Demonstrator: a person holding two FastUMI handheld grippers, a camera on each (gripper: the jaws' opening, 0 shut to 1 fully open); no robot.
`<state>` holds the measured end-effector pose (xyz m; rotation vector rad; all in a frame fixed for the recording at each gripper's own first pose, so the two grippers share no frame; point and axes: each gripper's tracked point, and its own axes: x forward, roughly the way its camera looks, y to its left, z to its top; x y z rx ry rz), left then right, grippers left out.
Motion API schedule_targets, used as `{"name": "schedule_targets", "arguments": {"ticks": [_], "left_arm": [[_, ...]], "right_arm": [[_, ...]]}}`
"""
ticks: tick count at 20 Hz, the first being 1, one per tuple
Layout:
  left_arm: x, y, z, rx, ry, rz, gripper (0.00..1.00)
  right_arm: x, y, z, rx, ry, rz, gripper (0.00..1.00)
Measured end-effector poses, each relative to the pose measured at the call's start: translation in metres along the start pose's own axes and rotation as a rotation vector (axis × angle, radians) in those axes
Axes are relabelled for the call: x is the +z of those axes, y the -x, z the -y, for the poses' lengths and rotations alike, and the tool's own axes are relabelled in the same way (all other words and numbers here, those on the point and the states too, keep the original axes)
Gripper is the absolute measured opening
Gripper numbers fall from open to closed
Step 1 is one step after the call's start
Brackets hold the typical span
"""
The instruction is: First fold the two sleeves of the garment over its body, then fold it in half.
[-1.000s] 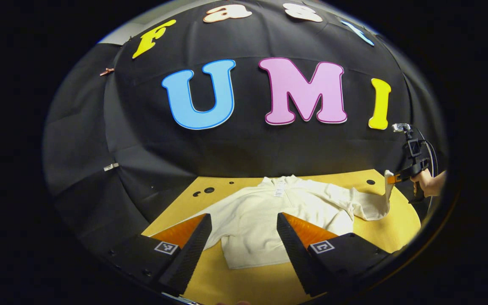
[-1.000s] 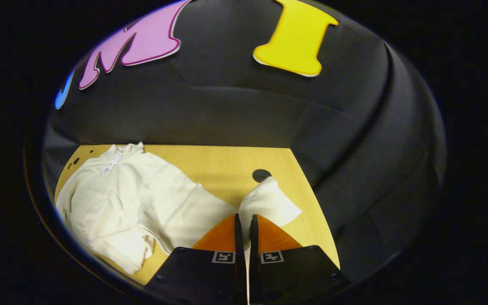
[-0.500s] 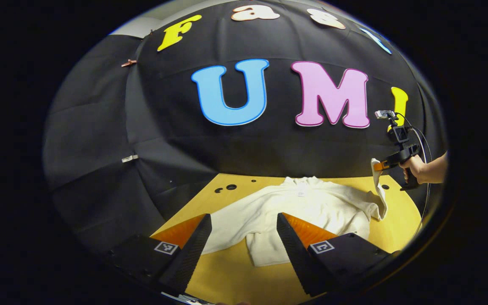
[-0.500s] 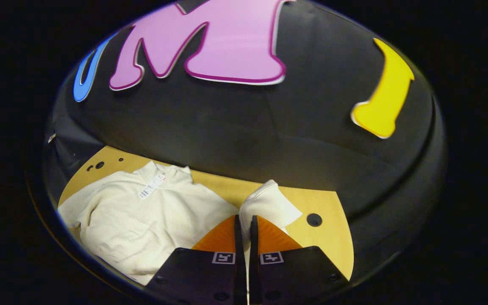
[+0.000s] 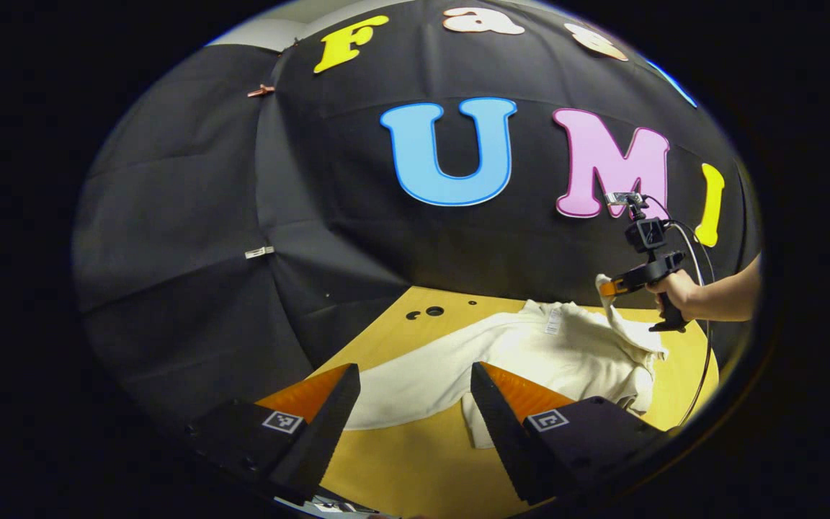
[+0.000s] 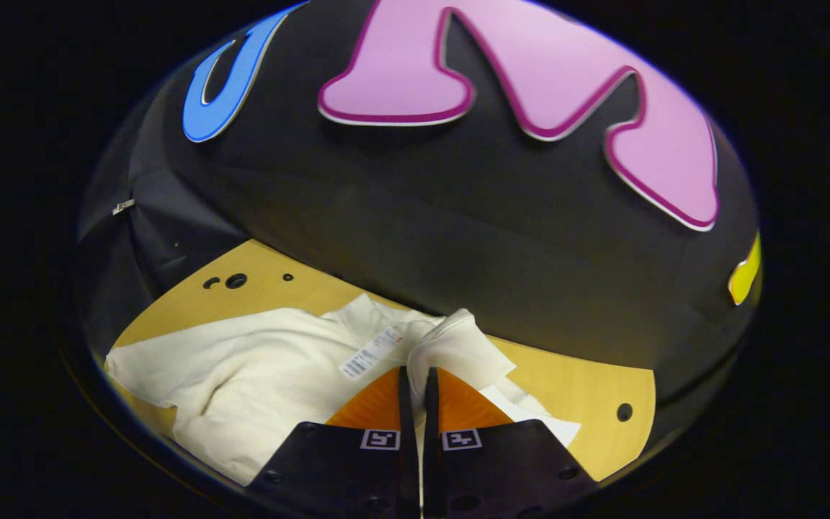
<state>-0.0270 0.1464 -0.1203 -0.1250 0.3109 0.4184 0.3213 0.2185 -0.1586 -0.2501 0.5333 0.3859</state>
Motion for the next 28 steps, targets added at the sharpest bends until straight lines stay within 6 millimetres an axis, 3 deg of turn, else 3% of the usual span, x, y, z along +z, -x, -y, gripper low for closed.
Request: {"name": "schedule_targets", "arguments": {"ticks": [4, 7, 11, 14, 16, 17, 19, 20, 23, 28], "left_arm": [[-0.009, -0.004, -0.026, 0.046, 0.012, -0.025, 0.97], [-0.015, -0.007, -0.043, 0.076, 0.031, -0.043, 0.97], [-0.022, -0.011, -0.061, 0.108, 0.061, -0.062, 0.97], [-0.026, -0.015, -0.069, 0.121, 0.077, -0.074, 0.97], [-0.030, -0.015, -0.072, 0.124, 0.095, -0.083, 0.97], [-0.031, -0.016, -0.073, 0.123, 0.113, -0.085, 0.97], [-0.031, -0.021, -0.081, 0.129, 0.139, -0.080, 0.97], [-0.036, -0.024, -0.087, 0.141, 0.144, -0.081, 0.97], [-0.048, -0.033, -0.107, 0.169, 0.168, -0.092, 0.97], [-0.078, -0.057, -0.158, 0.258, 0.195, -0.125, 0.97]], "right_arm": [[0.006, -0.031, -0.075, 0.084, 0.059, 0.000, 0.06], [-0.001, -0.049, -0.133, 0.146, 0.067, -0.028, 0.06], [-0.023, -0.064, -0.187, 0.200, 0.112, -0.078, 0.06], [-0.043, -0.071, -0.215, 0.230, 0.142, -0.130, 0.07], [-0.054, -0.071, -0.238, 0.287, 0.105, -0.166, 0.18], [-0.053, -0.066, -0.248, 0.317, 0.077, -0.169, 0.29], [-0.045, -0.057, -0.256, 0.341, 0.047, -0.149, 0.54], [-0.040, -0.052, -0.258, 0.347, 0.036, -0.135, 0.57], [-0.032, -0.034, -0.247, 0.332, 0.008, -0.101, 0.98], [-0.017, 0.004, -0.191, 0.230, -0.012, -0.023, 0.96]]}}
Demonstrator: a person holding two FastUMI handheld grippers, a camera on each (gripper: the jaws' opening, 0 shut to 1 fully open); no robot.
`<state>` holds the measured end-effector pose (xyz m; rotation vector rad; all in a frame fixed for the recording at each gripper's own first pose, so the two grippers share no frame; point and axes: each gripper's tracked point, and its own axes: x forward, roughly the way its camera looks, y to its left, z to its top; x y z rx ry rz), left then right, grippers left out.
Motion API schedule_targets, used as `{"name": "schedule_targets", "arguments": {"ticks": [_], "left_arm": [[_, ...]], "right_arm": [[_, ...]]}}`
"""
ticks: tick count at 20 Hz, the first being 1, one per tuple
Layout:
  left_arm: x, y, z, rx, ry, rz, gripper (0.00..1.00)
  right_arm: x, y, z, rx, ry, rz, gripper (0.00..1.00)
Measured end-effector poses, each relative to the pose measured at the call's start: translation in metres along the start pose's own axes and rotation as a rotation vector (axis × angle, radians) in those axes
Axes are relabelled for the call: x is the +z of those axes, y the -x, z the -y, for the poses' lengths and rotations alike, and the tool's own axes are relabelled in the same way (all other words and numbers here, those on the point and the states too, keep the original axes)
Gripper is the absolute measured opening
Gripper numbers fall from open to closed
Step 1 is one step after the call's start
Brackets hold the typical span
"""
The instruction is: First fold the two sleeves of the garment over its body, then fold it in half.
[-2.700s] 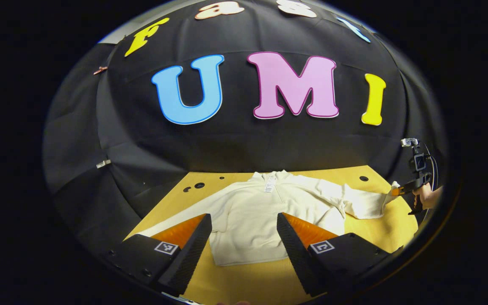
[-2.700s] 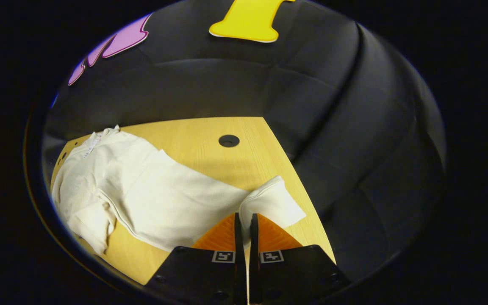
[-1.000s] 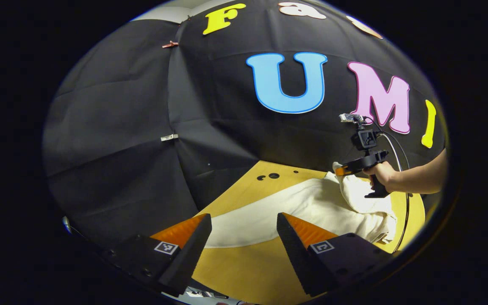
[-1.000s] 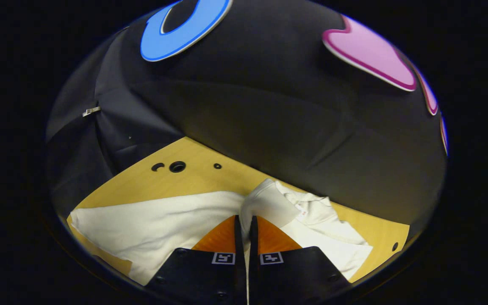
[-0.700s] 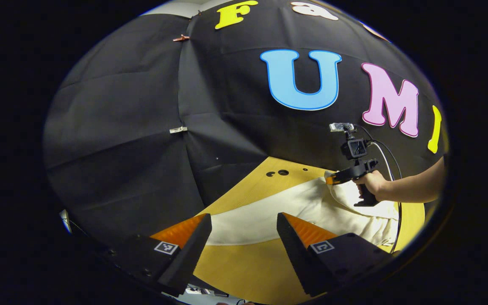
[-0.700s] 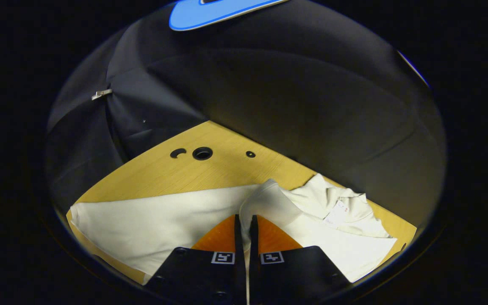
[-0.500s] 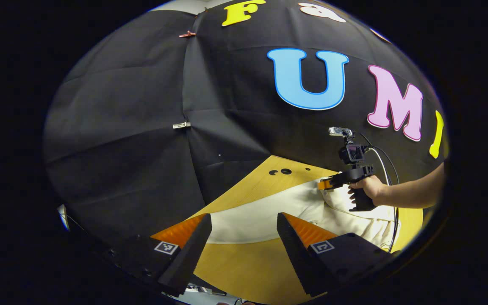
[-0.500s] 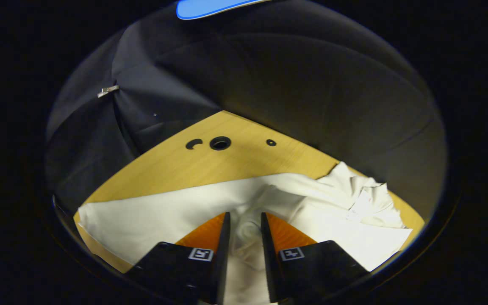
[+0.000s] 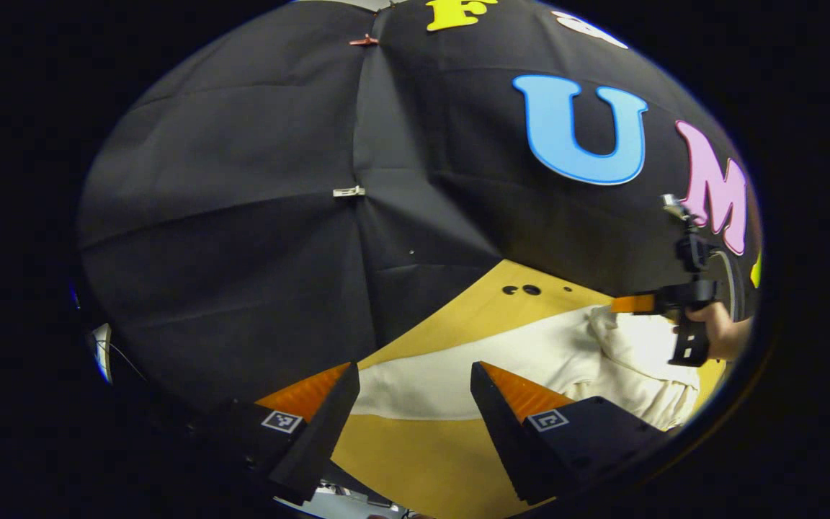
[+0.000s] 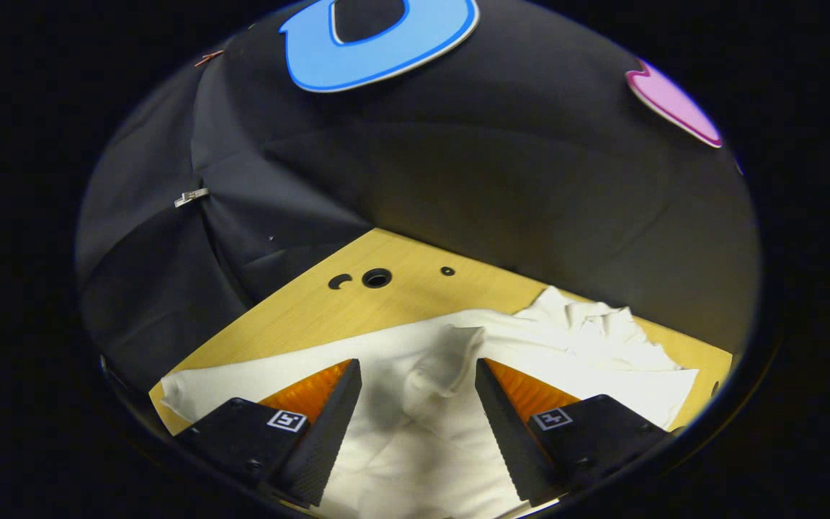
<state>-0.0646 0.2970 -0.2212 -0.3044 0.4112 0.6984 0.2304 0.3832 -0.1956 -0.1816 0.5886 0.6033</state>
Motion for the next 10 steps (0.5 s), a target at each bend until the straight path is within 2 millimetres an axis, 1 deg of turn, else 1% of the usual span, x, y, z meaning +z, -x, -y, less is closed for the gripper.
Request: {"name": "schedule_targets", "arguments": {"ticks": [2, 4, 7, 8, 9, 10], "left_arm": [[-0.008, -0.019, -0.013, 0.024, 0.019, -0.010, 0.97], [-0.022, -0.043, -0.024, 0.044, 0.034, -0.049, 0.99], [-0.046, -0.071, -0.029, 0.048, 0.062, -0.124, 0.99], [-0.053, -0.077, -0.030, 0.046, 0.066, -0.148, 0.99], [-0.057, -0.083, -0.032, 0.050, 0.063, -0.164, 0.97], [-0.063, -0.089, -0.035, 0.057, 0.055, -0.175, 0.99]], "right_arm": [[0.003, 0.025, 0.022, -0.039, -0.004, 0.013, 0.96], [0.003, 0.049, 0.048, -0.080, -0.005, 0.020, 0.97], [-0.001, 0.089, 0.083, -0.145, -0.031, 0.035, 0.96], [-0.003, 0.104, 0.094, -0.165, -0.047, 0.044, 0.97], [-0.007, 0.118, 0.106, -0.193, -0.058, 0.050, 0.96], [-0.013, 0.132, 0.119, -0.217, -0.064, 0.051, 0.96]]}}
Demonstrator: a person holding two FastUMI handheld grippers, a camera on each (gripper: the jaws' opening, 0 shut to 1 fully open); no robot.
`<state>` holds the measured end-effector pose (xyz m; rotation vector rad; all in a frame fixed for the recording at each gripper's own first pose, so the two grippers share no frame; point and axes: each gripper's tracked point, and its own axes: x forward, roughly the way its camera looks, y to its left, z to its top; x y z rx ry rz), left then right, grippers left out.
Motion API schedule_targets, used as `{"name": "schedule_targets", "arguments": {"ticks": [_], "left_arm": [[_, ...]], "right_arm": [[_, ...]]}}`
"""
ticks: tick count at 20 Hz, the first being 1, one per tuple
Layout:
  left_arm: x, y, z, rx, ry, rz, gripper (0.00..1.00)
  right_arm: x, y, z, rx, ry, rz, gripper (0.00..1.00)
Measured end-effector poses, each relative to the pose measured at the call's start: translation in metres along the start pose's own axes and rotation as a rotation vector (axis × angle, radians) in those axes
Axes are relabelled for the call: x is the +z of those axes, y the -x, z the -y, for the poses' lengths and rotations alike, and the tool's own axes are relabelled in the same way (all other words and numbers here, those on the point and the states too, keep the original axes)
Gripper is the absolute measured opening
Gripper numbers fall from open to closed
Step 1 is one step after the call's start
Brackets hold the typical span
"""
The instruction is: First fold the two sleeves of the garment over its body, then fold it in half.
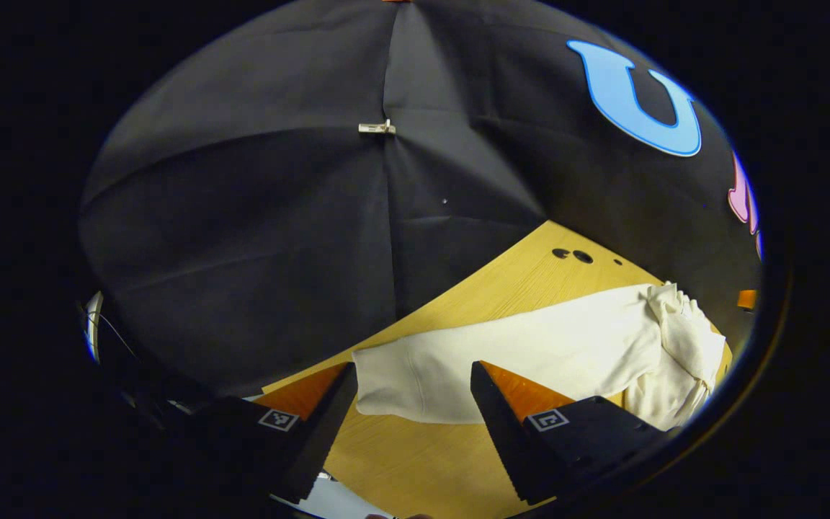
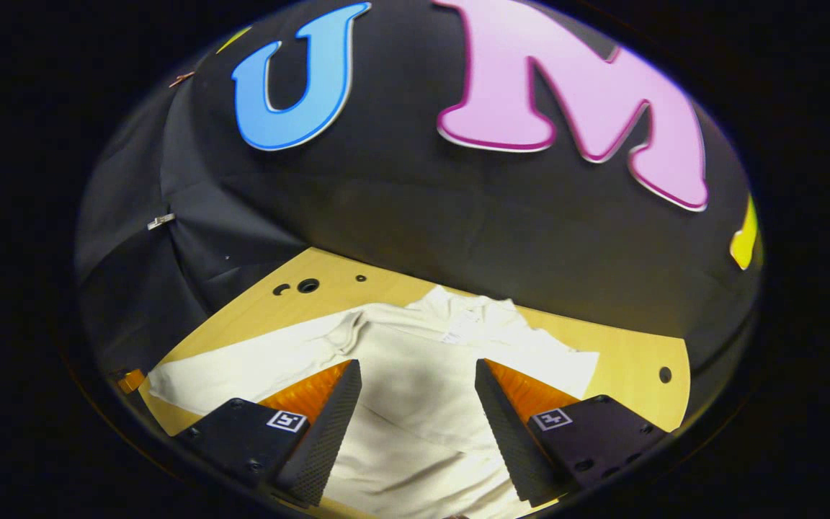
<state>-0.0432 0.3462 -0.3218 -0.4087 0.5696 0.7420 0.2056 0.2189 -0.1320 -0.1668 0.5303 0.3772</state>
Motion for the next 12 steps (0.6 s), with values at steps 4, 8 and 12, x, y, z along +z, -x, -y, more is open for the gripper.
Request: {"name": "schedule_targets", "arguments": {"ticks": [4, 8, 12], "left_arm": [[-0.013, -0.025, 0.006, 0.031, -0.052, -0.041, 0.99], [-0.032, -0.047, -0.005, 0.094, -0.099, -0.100, 0.97], [-0.049, -0.054, 0.000, 0.078, -0.059, -0.160, 0.99]], "right_arm": [[-0.019, 0.040, 0.054, -0.085, -0.027, -0.010, 0.98], [-0.039, 0.075, 0.091, -0.140, -0.094, -0.030, 0.98], [-0.058, 0.094, 0.115, -0.186, -0.128, -0.050, 0.98]]}}
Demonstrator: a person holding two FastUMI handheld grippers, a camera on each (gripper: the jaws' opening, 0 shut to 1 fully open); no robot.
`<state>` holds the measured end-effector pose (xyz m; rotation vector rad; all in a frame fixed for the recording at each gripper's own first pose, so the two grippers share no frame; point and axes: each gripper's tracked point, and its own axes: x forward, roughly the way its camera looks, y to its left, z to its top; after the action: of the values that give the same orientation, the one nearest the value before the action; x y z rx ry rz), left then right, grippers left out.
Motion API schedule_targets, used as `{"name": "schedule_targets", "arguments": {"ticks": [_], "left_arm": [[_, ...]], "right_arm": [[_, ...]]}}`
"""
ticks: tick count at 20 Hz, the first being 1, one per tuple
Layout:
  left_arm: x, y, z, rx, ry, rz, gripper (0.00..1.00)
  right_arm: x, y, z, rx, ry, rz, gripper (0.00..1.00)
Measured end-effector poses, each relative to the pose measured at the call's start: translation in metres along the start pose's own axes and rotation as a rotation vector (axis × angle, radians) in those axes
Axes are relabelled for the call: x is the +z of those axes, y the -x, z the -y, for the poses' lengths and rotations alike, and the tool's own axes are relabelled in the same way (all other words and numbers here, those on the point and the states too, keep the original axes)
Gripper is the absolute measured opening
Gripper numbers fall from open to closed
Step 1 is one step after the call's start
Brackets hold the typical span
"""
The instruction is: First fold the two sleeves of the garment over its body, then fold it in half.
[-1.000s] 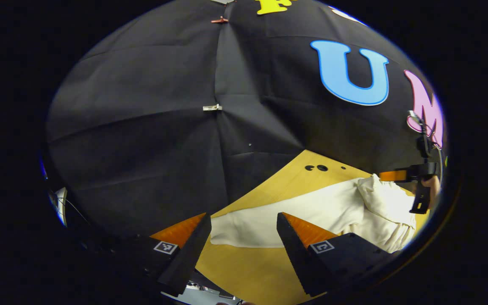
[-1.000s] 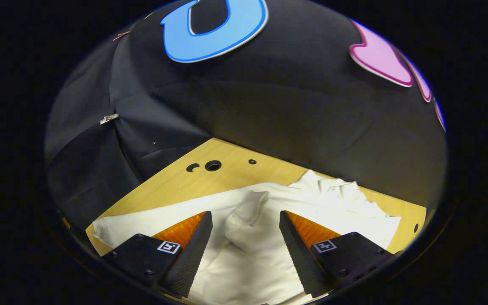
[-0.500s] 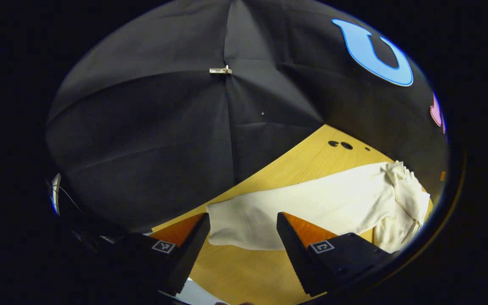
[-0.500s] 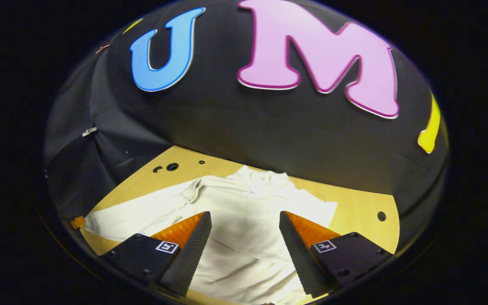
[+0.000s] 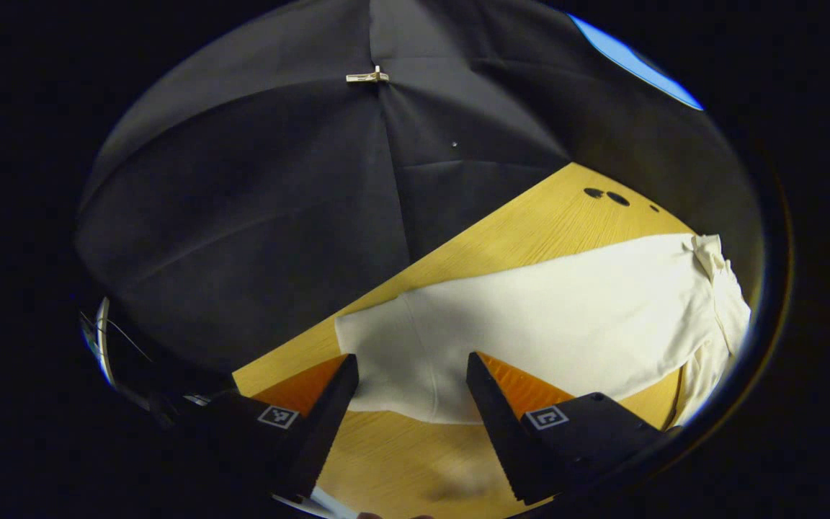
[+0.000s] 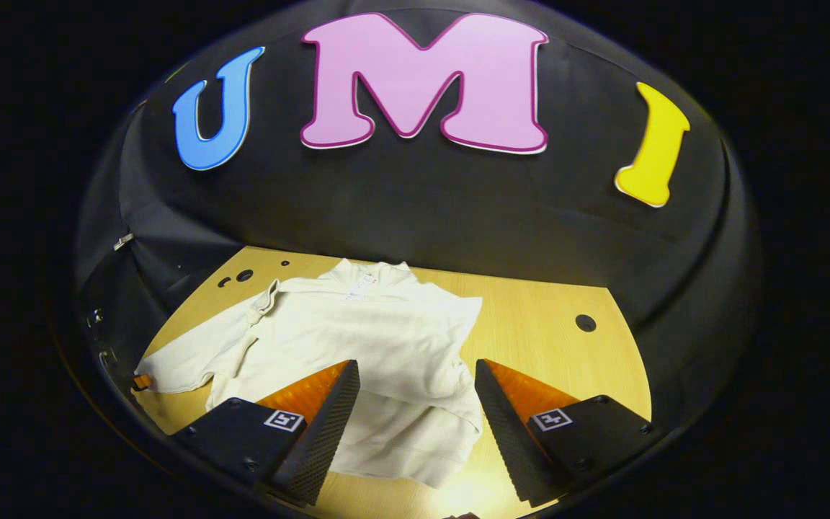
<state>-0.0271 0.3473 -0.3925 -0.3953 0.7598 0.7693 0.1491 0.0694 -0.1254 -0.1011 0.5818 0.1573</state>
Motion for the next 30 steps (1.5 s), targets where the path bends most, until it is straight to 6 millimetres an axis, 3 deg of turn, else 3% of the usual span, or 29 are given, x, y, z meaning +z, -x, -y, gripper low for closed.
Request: {"name": "schedule_targets", "arguments": {"ticks": [2, 5, 9, 11, 15, 19, 22, 26, 30], "left_arm": [[-0.001, 0.000, 0.002, -0.011, -0.012, -0.010, 0.98], [0.001, -0.002, 0.016, -0.048, -0.035, -0.005, 0.87], [0.003, -0.003, 0.033, -0.044, -0.080, -0.003, 0.34], [0.006, -0.003, 0.037, -0.041, -0.092, -0.003, 0.25], [0.014, -0.003, 0.053, -0.080, -0.021, -0.015, 0.07], [0.018, 0.004, 0.067, -0.144, 0.068, -0.048, 0.06], [0.034, 0.010, 0.076, -0.166, 0.132, -0.048, 0.06], [0.082, 0.023, 0.107, -0.225, 0.131, 0.006, 0.06], [0.139, 0.037, 0.167, -0.297, 0.065, 0.082, 0.06]], "right_arm": [[-0.010, 0.003, 0.011, 0.003, -0.020, -0.011, 0.98], [-0.024, 0.008, 0.017, 0.015, -0.048, -0.020, 0.98], [-0.037, 0.011, 0.025, 0.014, -0.069, -0.043, 0.98], [-0.037, 0.015, 0.031, 0.008, -0.075, -0.035, 0.94], [-0.038, 0.021, 0.046, -0.013, -0.062, -0.023, 0.98], [-0.043, 0.026, 0.060, -0.031, -0.080, -0.021, 0.98], [-0.047, 0.027, 0.072, -0.051, -0.088, -0.022, 0.98], [-0.058, 0.027, 0.086, -0.072, -0.114, -0.026, 0.98], [-0.076, 0.023, 0.098, -0.093, -0.148, -0.047, 0.98]]}}
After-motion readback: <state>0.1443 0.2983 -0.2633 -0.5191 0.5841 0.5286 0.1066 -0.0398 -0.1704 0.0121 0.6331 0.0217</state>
